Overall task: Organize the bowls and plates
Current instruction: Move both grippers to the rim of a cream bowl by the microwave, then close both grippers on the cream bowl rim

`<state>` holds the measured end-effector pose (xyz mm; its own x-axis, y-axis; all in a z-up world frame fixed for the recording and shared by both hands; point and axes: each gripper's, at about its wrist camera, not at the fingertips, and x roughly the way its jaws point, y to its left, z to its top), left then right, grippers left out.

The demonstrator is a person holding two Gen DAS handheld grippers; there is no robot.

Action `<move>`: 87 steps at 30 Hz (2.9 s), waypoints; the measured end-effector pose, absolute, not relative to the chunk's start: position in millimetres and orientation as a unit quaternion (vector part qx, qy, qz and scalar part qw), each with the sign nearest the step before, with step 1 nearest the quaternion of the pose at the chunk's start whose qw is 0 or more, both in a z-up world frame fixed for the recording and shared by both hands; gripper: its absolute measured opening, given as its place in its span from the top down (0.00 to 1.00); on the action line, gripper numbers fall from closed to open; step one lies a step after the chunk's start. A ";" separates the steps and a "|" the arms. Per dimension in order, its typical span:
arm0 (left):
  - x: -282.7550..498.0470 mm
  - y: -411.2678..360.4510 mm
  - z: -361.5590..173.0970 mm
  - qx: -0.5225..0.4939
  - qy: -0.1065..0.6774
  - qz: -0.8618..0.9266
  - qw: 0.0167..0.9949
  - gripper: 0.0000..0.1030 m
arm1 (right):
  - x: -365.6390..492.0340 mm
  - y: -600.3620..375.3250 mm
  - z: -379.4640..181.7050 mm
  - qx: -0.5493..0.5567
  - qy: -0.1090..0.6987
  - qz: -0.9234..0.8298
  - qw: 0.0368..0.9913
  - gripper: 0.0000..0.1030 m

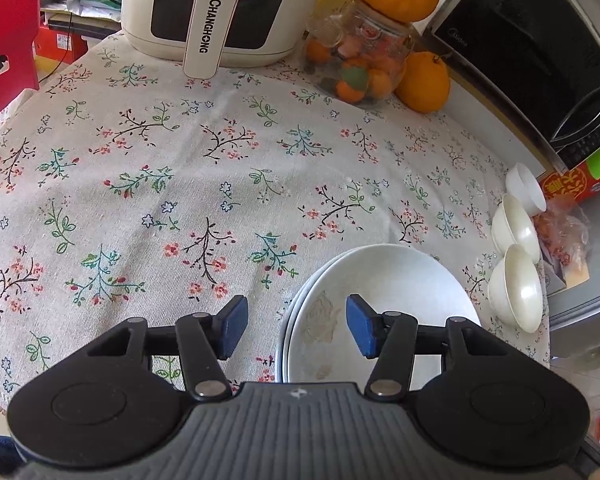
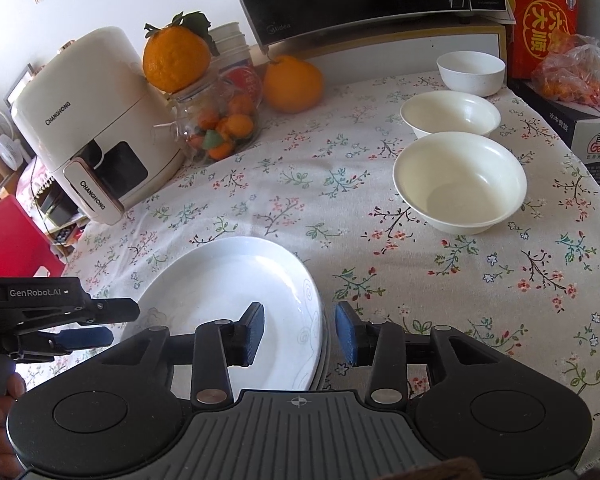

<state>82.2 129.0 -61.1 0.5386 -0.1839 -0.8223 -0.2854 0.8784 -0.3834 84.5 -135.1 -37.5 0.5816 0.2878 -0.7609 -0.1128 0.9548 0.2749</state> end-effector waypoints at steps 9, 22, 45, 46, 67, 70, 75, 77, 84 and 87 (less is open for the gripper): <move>93.7 119.9 -47.3 -0.251 0.462 0.029 0.850 0.53 | 95.2 -170.4 -10.5 0.139 0.420 0.085 0.893 0.63; 150.2 46.1 -25.2 -0.214 0.472 -0.035 0.854 0.52 | 158.1 -284.8 13.6 0.283 0.427 -0.030 0.858 0.57; 368.4 -136.6 -46.1 -0.150 0.450 -0.103 0.874 0.26 | 345.9 -380.7 -46.7 0.362 0.413 -0.082 0.832 0.44; 371.2 -140.6 -47.9 -0.145 0.448 -0.103 0.876 0.26 | 349.9 -380.5 -47.6 0.365 0.409 -0.080 0.833 0.44; 415.2 -176.6 -85.0 -0.089 0.456 -0.108 0.879 0.62 | 390.4 -363.6 -80.6 0.318 0.411 -0.093 0.850 0.85; 414.3 -176.0 -87.2 -0.101 0.462 -0.123 0.873 0.83 | 390.1 -361.8 -79.9 0.312 0.415 -0.094 0.849 0.89; 405.6 -174.3 -81.2 -0.106 0.459 -0.138 0.871 0.92 | 386.0 -362.4 -71.6 0.304 0.418 -0.093 0.851 0.91; 399.3 -171.5 -73.4 -0.110 0.453 -0.142 0.874 0.92 | 383.2 -360.9 -64.5 0.296 0.415 -0.089 0.856 0.91; 374.2 -158.8 -42.4 -0.116 0.432 -0.144 0.883 0.92 | 366.9 -349.3 -30.2 0.278 0.405 -0.069 0.868 0.91; 359.3 -152.5 -33.5 -0.121 0.426 -0.142 0.885 0.92 | 354.4 -342.6 -14.9 0.268 0.398 -0.053 0.876 0.91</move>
